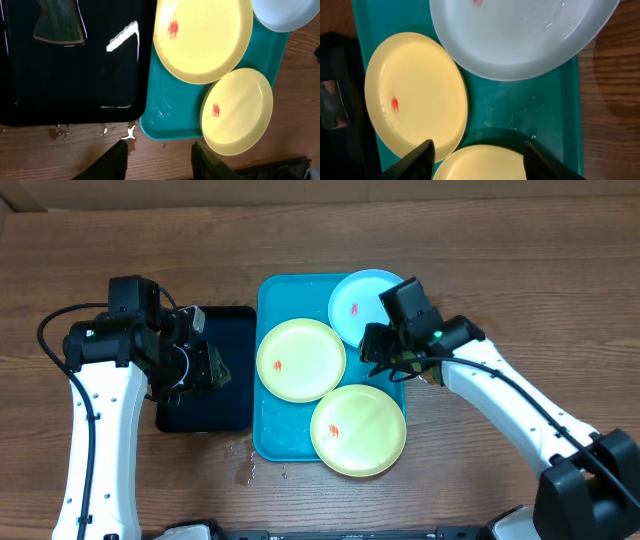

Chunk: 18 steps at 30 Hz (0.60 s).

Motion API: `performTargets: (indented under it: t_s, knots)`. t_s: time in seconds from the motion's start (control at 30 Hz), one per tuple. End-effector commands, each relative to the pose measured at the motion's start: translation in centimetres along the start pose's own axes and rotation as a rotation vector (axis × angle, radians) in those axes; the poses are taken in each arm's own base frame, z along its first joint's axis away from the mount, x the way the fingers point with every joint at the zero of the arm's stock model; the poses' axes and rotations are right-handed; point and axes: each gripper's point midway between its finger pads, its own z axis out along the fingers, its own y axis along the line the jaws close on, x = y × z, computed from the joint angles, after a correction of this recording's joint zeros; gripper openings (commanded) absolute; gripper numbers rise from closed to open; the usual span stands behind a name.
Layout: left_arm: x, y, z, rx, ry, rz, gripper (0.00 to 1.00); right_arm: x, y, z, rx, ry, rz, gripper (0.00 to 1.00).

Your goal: Clean dirty plates on tray and stack at the side

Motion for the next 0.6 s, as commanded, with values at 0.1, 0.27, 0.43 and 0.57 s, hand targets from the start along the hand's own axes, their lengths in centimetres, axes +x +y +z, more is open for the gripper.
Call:
performTargets:
  t_s: [0.1,0.27,0.43,0.57]
  knots:
    - [-0.1,1.3,0.3,-0.080,0.002,-0.027,0.48,0.7,-1.1,2.0,-0.001,-0.028,0.012,0.58]
    - [-0.4,1.5,0.3,-0.095,-0.011,-0.048,0.50,1.3,-2.0,3.0,0.007,-0.034,0.011,0.58]
    - [-0.9,1.5,0.3,-0.092,-0.031,-0.052,0.54,1.9,-2.6,3.2,0.023,-0.018,0.014,0.59]
    - [-1.5,1.5,0.2,-0.092,-0.056,-0.044,0.58,1.8,-3.0,3.4,0.036,-0.034,0.014,0.60]
